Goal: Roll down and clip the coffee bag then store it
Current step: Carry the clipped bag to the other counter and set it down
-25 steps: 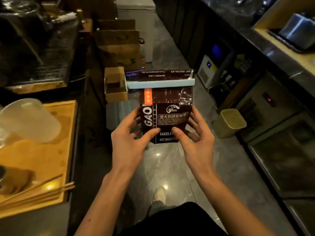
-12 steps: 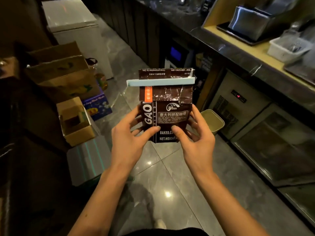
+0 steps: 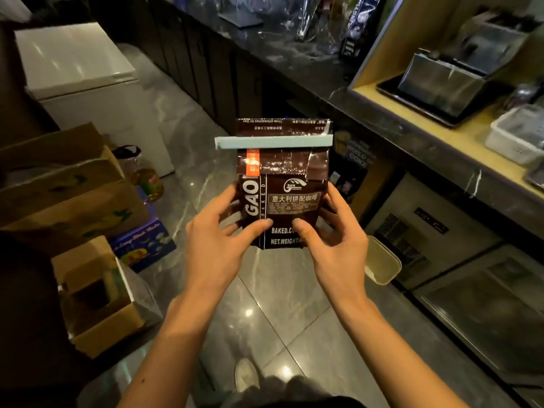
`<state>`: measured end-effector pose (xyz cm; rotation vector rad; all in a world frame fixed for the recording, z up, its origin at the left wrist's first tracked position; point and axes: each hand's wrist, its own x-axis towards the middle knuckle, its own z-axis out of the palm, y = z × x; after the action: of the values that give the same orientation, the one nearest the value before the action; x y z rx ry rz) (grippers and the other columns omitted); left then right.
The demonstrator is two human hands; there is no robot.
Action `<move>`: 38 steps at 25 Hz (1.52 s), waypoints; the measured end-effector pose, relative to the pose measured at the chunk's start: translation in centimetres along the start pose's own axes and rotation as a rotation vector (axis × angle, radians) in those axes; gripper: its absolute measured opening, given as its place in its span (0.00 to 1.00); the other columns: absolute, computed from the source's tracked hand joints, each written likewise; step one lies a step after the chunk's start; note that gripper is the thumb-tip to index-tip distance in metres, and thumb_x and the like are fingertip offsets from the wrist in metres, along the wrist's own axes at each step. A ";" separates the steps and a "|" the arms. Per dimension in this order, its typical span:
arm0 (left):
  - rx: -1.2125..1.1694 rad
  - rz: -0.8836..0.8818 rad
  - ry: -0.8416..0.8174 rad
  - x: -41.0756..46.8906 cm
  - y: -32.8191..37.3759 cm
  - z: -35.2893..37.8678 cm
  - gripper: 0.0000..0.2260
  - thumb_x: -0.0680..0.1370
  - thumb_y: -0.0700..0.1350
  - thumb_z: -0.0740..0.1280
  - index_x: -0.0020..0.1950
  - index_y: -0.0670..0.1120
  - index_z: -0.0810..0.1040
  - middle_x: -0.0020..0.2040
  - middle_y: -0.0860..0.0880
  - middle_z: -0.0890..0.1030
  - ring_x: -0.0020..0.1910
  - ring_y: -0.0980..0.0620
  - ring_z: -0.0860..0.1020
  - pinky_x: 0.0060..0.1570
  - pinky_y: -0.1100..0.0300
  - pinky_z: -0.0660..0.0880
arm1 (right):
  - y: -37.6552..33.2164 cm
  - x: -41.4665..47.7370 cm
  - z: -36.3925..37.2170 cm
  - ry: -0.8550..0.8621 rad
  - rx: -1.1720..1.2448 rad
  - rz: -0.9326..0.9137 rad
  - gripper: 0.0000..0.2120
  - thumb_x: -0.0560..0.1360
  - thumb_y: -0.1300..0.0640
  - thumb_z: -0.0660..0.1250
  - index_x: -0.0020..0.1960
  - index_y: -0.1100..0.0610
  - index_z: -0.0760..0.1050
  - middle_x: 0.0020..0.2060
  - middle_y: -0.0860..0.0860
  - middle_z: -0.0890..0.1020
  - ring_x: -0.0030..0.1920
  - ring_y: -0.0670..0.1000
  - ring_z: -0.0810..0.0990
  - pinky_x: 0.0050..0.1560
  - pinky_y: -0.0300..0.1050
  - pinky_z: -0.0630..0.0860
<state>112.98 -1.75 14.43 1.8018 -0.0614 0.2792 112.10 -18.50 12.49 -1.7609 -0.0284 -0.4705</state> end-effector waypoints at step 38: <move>-0.142 0.011 -0.710 102.0 -19.3 35.4 0.33 0.68 0.40 0.78 0.71 0.46 0.72 0.63 0.50 0.81 0.59 0.58 0.80 0.58 0.59 0.79 | 32.2 91.1 16.3 0.661 -0.160 0.270 0.30 0.71 0.63 0.74 0.70 0.50 0.68 0.54 0.31 0.75 0.56 0.26 0.74 0.54 0.22 0.70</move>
<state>221.05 -20.18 10.89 1.6801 -0.5759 -0.3599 209.10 -32.26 9.56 -1.6536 0.7203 -0.8480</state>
